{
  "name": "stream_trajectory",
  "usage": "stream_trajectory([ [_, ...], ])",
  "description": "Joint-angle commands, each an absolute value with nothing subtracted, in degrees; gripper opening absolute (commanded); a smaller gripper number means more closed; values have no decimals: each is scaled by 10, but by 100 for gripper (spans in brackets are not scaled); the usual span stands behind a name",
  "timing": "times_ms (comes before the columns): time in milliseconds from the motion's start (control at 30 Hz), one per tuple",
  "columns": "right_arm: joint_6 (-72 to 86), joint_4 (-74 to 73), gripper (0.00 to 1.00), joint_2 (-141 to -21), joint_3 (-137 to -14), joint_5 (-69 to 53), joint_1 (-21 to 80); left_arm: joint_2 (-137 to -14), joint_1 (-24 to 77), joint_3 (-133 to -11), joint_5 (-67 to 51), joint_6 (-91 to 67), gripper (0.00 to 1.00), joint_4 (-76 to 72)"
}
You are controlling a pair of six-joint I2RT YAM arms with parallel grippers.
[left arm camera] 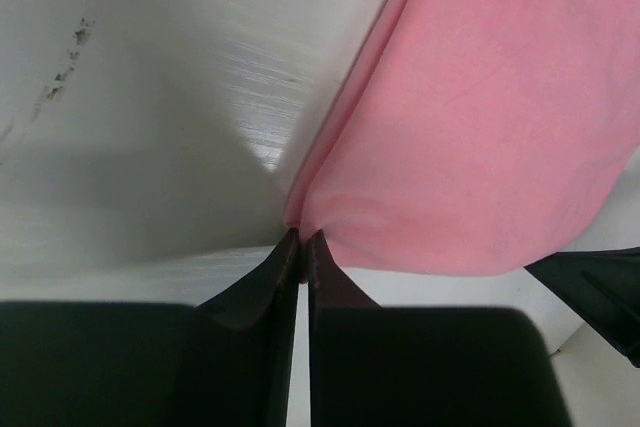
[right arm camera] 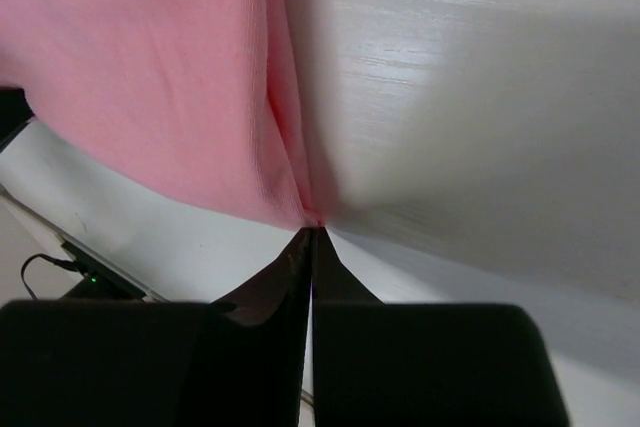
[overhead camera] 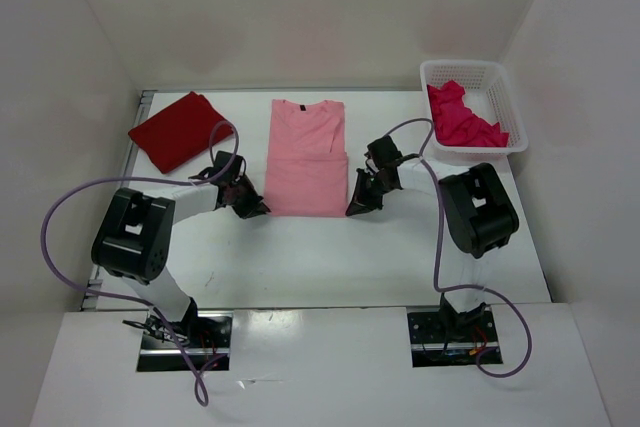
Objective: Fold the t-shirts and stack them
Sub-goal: Grab one side of the 2/3 rectangular tshirt with both arms, then fold the long partially folded tshirt into a neat square
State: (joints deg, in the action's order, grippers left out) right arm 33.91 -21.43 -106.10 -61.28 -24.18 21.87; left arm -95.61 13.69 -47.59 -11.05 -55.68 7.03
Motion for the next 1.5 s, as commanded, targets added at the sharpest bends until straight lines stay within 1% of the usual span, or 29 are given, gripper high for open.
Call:
stream_trajectory([
  [0,346,-194,2,-1042,-608,-233,219,-933,137,-468,-110,-545,6,87],
  [33,346,-200,0,-1026,-601,-227,219,-925,137,-468,-110,-540,5,97],
  [67,346,-200,0,-1017,-596,-227,219,-916,137,-468,-110,-533,5,111],
  [133,346,-212,0,-998,-576,-227,219,-884,137,-454,-110,-527,1,128],
  [200,357,-228,0,-958,-548,-221,224,-845,137,-446,-119,-526,0,157],
  [333,387,-247,0,-869,-477,-221,251,-765,137,-411,-144,-521,0,207],
  [467,434,-285,0,-766,-423,-248,289,-674,137,-374,-181,-536,0,268],
  [500,443,-306,0,-724,-417,-248,289,-657,137,-366,-189,-542,0,275],
  [600,460,-344,0,-665,-417,-272,289,-598,137,-351,-211,-549,0,324],
  [667,460,-352,0,-659,-445,-264,289,-566,137,-364,-216,-555,0,330],
  [733,439,-357,0,-685,-474,-264,281,-583,137,-407,-216,-562,0,321],
  [767,428,-352,0,-702,-510,-264,274,-602,137,-430,-223,-563,0,314],
  [800,417,-352,0,-739,-532,-258,260,-623,137,-456,-223,-552,0,301],
  [833,396,-345,0,-757,-578,-246,252,-668,137,-481,-216,-552,0,292],
  [900,378,-337,0,-810,-622,-239,222,-711,137,-558,-210,-546,0,259],
  [933,368,-325,0,-829,-663,-233,209,-753,137,-583,-197,-540,0,253],
  [1000,344,-316,0,-873,-704,-233,178,-816,125,-646,-185,-540,0,227],
  [1033,336,-316,0,-921,-753,-233,171,-837,120,-664,-178,-540,0,219],
  [1100,312,-322,0,-967,-805,-230,165,-899,112,-695,-154,-534,0,199],
  [1133,312,-322,0,-1013,-854,-225,158,-920,96,-712,-154,-534,0,199],
  [1200,295,-329,0,-1064,-905,-225,151,-983,91,-757,-142,-534,0,179],
  [1233,295,-329,0,-1113,-948,-225,145,-1003,84,-770,-142,-534,0,171],
  [1300,290,-329,0,-1161,-988,-225,145,-1058,77,-812,-134,-540,0,152],
  [1333,290,-329,0,-1185,-1031,-216,140,-1076,77,-827,-128,-540,0,147],
  [1367,290,-335,0,-1234,-1054,-216,140,-1094,72,-842,-127,-545,0,142],
  [1400,290,-335,0,-1256,-1076,-210,135,-1129,72,-855,-134,-552,3,126],
  [1433,290,-343,0,-1275,-1116,-204,134,-1145,72,-881,-140,-552,11,126],
  [1467,290,-343,0,-1292,-1134,-204,134,-1160,72,-894,-140,-557,17,120],
])
